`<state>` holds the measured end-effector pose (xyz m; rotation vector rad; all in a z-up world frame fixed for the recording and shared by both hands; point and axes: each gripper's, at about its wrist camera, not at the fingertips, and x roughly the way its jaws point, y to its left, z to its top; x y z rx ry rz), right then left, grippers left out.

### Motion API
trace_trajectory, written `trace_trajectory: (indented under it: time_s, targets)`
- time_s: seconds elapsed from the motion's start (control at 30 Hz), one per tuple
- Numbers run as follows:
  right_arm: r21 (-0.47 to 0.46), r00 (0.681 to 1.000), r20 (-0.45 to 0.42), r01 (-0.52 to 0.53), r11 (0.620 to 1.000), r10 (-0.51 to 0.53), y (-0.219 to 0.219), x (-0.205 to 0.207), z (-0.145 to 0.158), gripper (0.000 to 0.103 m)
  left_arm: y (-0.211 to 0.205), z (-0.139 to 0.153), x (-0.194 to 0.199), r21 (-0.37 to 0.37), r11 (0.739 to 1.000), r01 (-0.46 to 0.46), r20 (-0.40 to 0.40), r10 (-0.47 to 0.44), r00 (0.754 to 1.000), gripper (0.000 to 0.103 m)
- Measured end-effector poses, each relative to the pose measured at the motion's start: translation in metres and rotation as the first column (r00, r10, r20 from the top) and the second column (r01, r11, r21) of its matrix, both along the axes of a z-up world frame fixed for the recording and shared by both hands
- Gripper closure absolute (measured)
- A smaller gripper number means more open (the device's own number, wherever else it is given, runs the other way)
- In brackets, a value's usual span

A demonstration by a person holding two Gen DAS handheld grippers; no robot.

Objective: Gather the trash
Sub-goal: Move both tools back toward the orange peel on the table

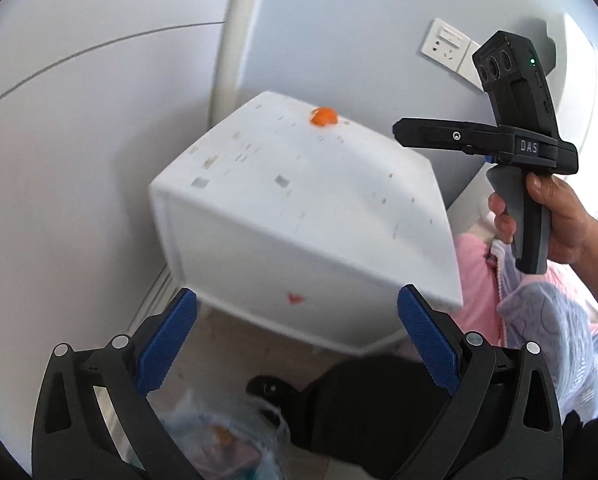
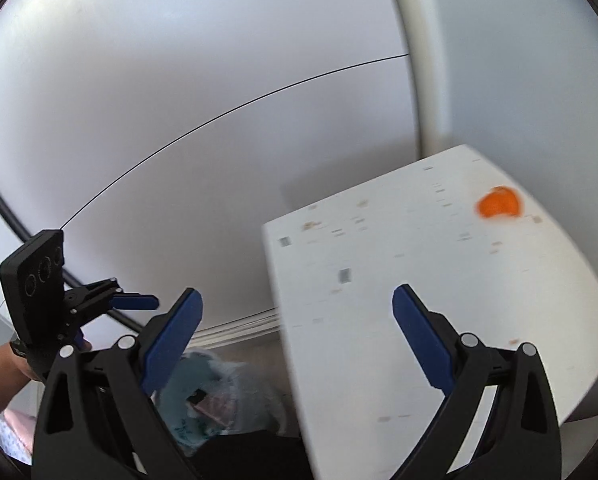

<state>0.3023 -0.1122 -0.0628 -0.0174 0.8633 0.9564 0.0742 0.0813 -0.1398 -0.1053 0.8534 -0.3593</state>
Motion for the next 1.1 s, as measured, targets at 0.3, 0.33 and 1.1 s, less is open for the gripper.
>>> trace_trajectory:
  time_s: [0.3, 0.33, 1.1]
  targets:
    - [0.0, 0.988, -0.04, 0.152, 0.988, -0.151, -0.073, 0.079, 0.004, 0.01, -0.063, 0.019, 0.092, 0.07, 0.989, 0.131, 0.035, -0.134, 0.99, 0.006]
    - [-0.006, 0.986, -0.035, 0.165, 0.986, -0.165, -0.078, 0.087, 0.002, 0.01, -0.068, 0.02, 0.099, 0.076, 0.987, 0.143, 0.037, -0.146, 0.989, 0.006]
    - [-0.08, 0.984, -0.132, 0.109, 0.991, -0.119, -0.069, 0.203, -0.047, 0.01, -0.141, -0.008, 0.261, 0.153, 0.941, 0.3, -0.007, -0.303, 0.953, 0.006]
